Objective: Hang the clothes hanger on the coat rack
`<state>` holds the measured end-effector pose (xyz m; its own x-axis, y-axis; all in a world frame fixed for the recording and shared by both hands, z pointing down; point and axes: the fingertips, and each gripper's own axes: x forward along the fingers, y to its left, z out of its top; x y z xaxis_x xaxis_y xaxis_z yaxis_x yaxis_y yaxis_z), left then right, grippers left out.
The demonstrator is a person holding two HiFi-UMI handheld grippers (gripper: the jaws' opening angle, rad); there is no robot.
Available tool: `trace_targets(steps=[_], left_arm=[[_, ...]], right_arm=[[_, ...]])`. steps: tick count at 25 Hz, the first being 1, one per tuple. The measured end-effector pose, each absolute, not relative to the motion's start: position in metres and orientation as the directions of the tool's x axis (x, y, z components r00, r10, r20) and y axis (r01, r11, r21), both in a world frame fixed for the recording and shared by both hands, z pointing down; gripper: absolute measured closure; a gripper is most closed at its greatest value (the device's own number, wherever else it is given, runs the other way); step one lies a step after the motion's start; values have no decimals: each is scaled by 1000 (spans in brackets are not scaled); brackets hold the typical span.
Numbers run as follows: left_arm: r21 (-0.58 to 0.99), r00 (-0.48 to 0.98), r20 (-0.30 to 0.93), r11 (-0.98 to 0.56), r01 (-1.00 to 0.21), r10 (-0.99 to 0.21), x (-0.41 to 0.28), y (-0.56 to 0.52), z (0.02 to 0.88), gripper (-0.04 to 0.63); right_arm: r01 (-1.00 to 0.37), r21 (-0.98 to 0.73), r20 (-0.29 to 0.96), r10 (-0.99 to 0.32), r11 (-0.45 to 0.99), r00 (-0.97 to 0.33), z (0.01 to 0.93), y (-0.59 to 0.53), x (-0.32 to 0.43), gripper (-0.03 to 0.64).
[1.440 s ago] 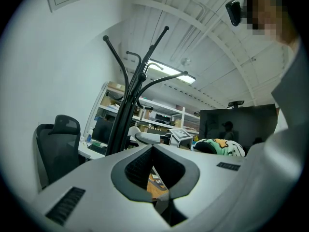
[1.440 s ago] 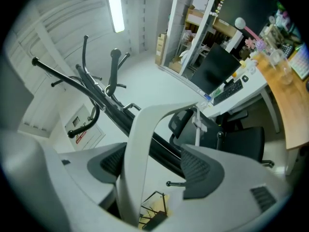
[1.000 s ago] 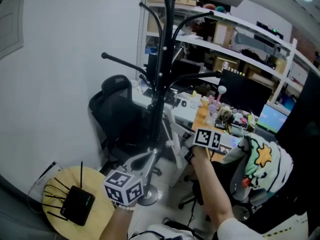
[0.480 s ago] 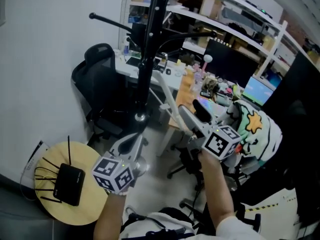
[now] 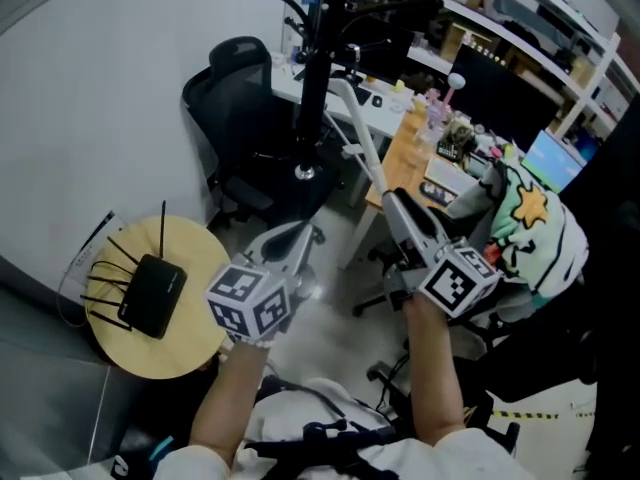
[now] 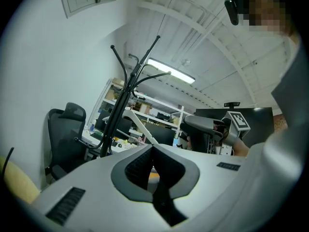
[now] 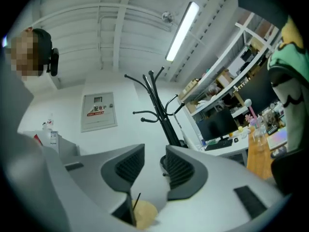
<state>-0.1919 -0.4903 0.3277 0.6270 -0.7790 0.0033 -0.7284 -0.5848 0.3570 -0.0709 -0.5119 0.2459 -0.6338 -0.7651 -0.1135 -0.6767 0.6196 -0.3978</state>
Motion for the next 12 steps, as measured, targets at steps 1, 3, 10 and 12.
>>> trace_targets(steps=[1, 3, 10, 12], left_arm=[[356, 620, 10, -577, -735, -784, -190, -488, 326, 598], [356, 612, 20, -566, -743, -791, -182, -478, 326, 598], [347, 574, 80, -517, -782, -815, -156, -425, 344, 598], [351, 557, 90, -497, -793, -826, -152, -411, 347, 598]], right_arm=[[-674, -395, -107, -761, 624, -640, 247, -507, -72, 486], [-683, -391, -89, -763, 618, -640, 254, -496, -68, 532], [-628, -485, -62, -741, 609, -669, 308, -449, -50, 618], [-631, -487, -22, -731, 603, -682, 326, -437, -47, 618]])
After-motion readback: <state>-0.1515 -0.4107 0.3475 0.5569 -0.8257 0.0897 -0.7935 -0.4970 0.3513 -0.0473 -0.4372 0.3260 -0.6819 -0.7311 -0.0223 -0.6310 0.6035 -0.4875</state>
